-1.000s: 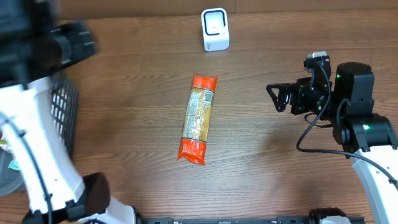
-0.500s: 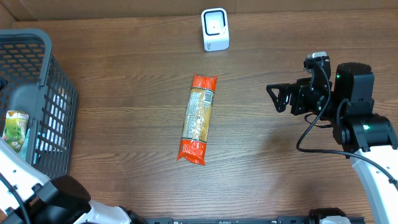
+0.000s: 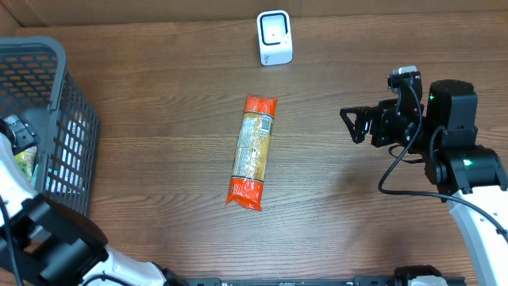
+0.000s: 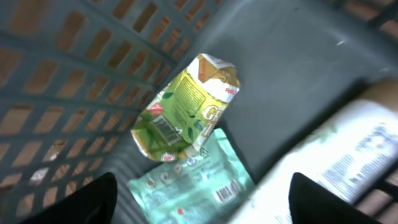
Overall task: Scan the item barcode
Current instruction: 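Reach the left gripper back into the basket toward the green tea pouch, then lift the POKKA green tea pouch and set it left of the spaghetti, then reach the left gripper into the basket toward the white bottle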
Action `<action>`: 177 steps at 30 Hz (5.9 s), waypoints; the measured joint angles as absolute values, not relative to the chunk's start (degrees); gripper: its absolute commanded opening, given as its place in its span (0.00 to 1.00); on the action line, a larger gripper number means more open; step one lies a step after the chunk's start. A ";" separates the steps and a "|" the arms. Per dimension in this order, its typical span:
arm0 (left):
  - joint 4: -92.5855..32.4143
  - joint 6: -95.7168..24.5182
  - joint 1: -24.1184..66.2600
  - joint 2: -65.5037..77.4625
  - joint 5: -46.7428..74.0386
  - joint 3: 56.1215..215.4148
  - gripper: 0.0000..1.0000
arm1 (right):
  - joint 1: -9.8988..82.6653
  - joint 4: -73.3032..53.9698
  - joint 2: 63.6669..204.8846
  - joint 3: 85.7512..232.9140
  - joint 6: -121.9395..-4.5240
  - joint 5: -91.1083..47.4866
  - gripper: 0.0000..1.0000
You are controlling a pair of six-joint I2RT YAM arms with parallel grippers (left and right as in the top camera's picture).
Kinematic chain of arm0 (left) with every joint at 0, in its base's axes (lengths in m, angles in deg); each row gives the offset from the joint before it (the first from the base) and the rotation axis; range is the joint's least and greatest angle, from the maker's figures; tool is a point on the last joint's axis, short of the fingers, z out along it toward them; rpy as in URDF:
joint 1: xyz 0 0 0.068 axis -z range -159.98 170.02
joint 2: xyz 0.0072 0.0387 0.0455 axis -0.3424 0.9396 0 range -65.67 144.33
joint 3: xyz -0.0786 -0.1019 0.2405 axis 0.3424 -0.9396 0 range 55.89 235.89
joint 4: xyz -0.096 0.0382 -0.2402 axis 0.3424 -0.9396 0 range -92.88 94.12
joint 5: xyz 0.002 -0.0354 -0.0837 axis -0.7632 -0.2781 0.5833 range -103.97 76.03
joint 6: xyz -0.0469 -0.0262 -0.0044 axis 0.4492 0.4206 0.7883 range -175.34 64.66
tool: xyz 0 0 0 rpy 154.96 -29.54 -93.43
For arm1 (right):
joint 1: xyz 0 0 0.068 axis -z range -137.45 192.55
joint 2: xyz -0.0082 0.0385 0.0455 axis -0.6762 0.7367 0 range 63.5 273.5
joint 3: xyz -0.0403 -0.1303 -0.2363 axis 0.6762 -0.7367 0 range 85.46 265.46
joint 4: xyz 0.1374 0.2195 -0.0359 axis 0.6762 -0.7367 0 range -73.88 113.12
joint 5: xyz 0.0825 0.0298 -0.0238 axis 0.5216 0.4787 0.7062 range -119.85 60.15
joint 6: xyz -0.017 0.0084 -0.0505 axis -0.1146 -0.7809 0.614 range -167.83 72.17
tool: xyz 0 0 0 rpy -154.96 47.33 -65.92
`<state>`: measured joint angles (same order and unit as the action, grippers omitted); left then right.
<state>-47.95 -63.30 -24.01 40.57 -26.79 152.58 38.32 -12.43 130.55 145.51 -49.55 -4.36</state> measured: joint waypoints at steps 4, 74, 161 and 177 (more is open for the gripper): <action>-45.48 -68.57 -24.01 44.04 -28.38 152.49 0.77 | 38.32 -12.43 131.05 145.51 -49.55 -4.34 1.00; -40.74 -71.78 -18.35 53.16 -34.42 158.89 0.04 | 38.34 -12.04 137.72 145.51 -49.55 -4.36 1.00; -84.24 -37.71 -12.08 24.57 -11.62 176.23 0.56 | 38.32 -12.98 137.72 145.51 -49.53 -4.34 1.00; -79.67 -39.41 -19.11 24.57 -5.54 166.59 0.54 | 38.32 -12.93 137.72 145.51 -49.55 -4.36 1.00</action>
